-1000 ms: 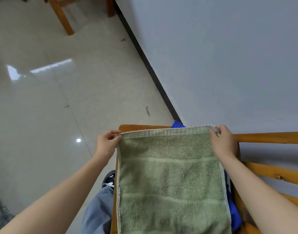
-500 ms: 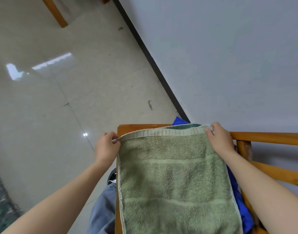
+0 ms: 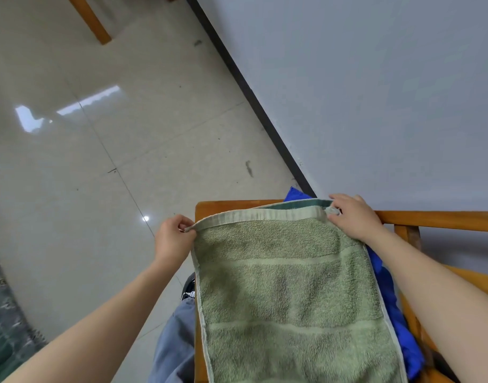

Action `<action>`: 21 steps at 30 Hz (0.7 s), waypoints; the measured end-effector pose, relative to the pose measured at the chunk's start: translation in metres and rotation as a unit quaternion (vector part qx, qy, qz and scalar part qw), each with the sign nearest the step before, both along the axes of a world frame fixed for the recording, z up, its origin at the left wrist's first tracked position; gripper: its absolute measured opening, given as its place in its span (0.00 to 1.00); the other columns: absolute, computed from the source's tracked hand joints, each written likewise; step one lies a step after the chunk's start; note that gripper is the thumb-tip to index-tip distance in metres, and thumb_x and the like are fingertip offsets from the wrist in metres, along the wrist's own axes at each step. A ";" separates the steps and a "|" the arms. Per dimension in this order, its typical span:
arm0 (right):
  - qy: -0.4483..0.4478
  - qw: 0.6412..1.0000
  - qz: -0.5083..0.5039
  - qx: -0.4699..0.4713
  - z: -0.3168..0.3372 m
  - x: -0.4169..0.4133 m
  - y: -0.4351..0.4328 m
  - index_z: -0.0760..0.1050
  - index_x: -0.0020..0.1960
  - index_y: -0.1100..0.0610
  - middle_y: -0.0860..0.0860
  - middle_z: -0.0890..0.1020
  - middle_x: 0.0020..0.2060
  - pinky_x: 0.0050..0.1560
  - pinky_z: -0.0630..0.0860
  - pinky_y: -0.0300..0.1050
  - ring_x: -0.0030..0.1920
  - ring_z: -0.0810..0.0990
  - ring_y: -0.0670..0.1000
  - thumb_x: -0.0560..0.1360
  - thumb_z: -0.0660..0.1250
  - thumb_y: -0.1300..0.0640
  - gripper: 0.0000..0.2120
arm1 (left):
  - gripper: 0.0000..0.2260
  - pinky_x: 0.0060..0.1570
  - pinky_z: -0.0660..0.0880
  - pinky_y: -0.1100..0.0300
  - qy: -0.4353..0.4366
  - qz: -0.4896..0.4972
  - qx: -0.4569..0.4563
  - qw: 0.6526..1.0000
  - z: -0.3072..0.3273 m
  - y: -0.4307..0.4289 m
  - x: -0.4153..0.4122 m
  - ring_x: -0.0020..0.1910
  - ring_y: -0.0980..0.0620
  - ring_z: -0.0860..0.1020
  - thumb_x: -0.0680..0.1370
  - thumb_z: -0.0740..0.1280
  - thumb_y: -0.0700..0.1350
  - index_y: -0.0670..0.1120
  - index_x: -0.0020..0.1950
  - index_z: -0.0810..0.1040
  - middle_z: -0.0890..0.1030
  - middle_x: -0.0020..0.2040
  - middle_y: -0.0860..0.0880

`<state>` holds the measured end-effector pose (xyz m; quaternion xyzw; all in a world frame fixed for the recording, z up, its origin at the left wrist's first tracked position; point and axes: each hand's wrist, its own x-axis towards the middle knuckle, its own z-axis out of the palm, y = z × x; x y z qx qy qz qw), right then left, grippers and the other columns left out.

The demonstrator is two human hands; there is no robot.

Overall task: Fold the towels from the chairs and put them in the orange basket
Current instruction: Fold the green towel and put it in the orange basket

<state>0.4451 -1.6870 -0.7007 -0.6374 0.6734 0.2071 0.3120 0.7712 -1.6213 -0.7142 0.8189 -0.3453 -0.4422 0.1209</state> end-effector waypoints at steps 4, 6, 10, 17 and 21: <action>0.031 0.996 0.009 -0.086 0.006 0.008 -0.001 0.75 0.49 0.62 0.57 0.76 0.52 0.51 0.67 0.50 0.56 0.71 0.59 0.78 0.59 0.58 0.09 | 0.08 0.34 0.66 0.61 0.014 0.008 -0.012 1.000 0.007 0.005 0.009 0.36 0.49 0.72 0.72 0.64 0.32 0.45 0.38 0.76 0.74 0.34 0.50; 0.014 0.993 0.005 -0.115 0.009 0.009 0.002 0.76 0.48 0.63 0.57 0.76 0.48 0.48 0.67 0.49 0.53 0.72 0.59 0.79 0.60 0.57 0.10 | 0.12 0.34 0.67 0.60 0.032 0.017 -0.025 0.999 0.012 0.009 0.017 0.36 0.49 0.72 0.72 0.65 0.32 0.48 0.35 0.75 0.75 0.34 0.49; -0.019 0.985 -0.044 -0.164 0.024 0.002 0.017 0.75 0.41 0.64 0.51 0.71 0.40 0.38 0.60 0.43 0.40 0.72 0.56 0.77 0.62 0.58 0.11 | 0.13 0.27 0.66 0.67 0.058 0.041 -0.064 0.995 0.033 0.020 0.023 0.32 0.54 0.71 0.73 0.65 0.31 0.48 0.35 0.75 0.75 0.34 0.50; -0.170 0.914 -0.263 -0.259 0.083 0.006 0.049 0.74 0.49 0.55 0.48 0.76 0.40 0.44 0.69 0.41 0.46 0.75 0.52 0.73 0.68 0.65 0.08 | 0.12 0.39 0.74 0.67 0.190 0.165 -0.124 0.960 0.079 0.045 0.026 0.36 0.53 0.76 0.74 0.65 0.29 0.44 0.36 0.77 0.79 0.34 0.47; -0.303 0.852 -0.293 -0.310 0.149 0.013 0.057 0.73 0.45 0.41 0.41 0.74 0.38 0.41 0.72 0.24 0.40 0.75 0.38 0.72 0.68 0.68 0.20 | 0.15 0.40 0.77 0.65 0.285 0.229 -0.172 0.915 0.133 0.047 0.040 0.31 0.56 0.78 0.74 0.63 0.28 0.45 0.34 0.79 0.82 0.30 0.52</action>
